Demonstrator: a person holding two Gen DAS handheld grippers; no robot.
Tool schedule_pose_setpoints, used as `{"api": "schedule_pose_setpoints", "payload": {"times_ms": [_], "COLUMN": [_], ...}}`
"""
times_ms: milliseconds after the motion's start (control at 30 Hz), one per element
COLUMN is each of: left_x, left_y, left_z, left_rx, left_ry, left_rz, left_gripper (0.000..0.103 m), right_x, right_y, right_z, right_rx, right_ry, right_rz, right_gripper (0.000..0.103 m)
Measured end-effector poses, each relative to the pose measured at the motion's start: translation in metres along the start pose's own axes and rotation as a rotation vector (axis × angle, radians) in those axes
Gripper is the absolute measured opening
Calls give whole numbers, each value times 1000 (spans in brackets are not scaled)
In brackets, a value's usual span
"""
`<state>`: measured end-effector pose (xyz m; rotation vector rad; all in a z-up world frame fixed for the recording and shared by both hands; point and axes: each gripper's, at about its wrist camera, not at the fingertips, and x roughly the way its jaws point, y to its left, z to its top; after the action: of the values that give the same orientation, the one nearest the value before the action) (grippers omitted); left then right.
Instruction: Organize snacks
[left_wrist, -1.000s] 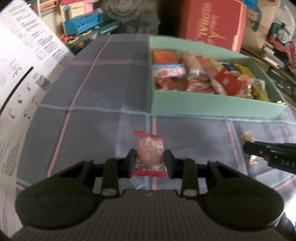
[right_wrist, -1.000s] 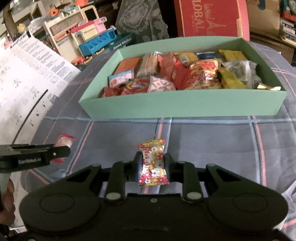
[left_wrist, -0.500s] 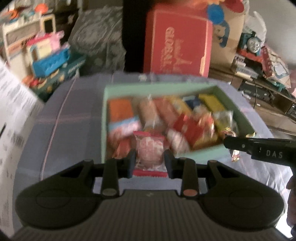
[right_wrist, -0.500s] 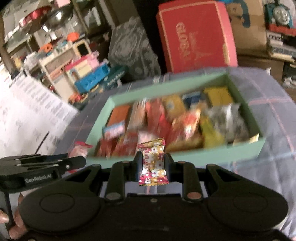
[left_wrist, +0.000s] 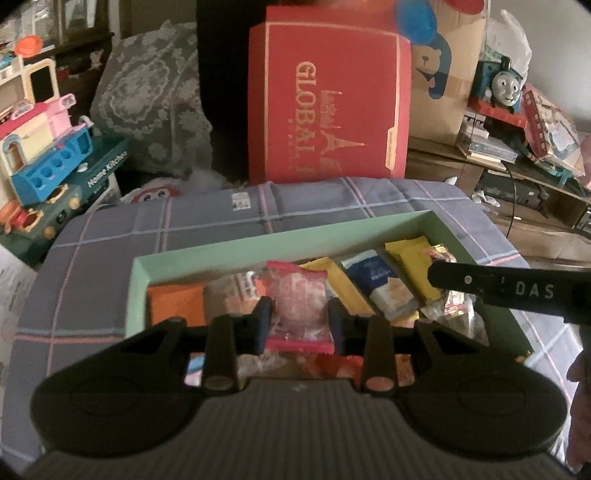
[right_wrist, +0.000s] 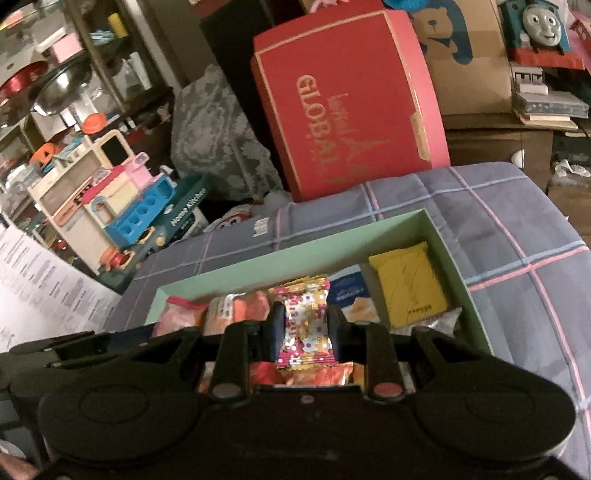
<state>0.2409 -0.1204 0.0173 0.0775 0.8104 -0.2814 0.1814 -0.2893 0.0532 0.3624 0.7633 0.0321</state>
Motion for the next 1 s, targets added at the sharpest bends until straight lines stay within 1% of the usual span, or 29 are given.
{"api": "schedule_pose_setpoints", "payload": {"times_ms": [33,133,167,200,233,267,300,333,400,633,800,1000], "left_x": [6,25,30,36,40,42,42,43,44,38,22,-9], "left_y": [-1,-4,-4,-5,-4,-2,-1,0,2,3,2,-3], "left_z": [2,7,8,9,10,10,9,7,3,-12,-19,-26], "left_rx": [4,23,29,32,27,19,11,4,-6,1,-4,-1], "left_ry": [4,16,19,27,34,30,24,23,35,81,83,67], "left_rz": [0,10,22,45,66,81,92,96,96,111,117,115], "left_gripper": [32,34,36,53,75,82,91,97,102,103,103,103], "right_x": [7,20,24,26,28,27,27,27,29,24,11,-13], "right_y": [-2,-1,-1,0,0,0,1,2,3,7,12,16], "right_z": [3,7,10,11,11,11,10,10,8,-4,-15,-28], "right_rx": [7,20,27,35,42,46,46,40,32,26,3,9], "right_ry": [2,-4,-8,-12,-21,-39,-54,-53,-34,1,19,24], "right_rz": [-2,-7,-5,-5,-10,-17,-22,-21,-19,-30,-35,-36], "right_gripper": [25,30,42,54,82,102,103,103,103,103,103,103]}}
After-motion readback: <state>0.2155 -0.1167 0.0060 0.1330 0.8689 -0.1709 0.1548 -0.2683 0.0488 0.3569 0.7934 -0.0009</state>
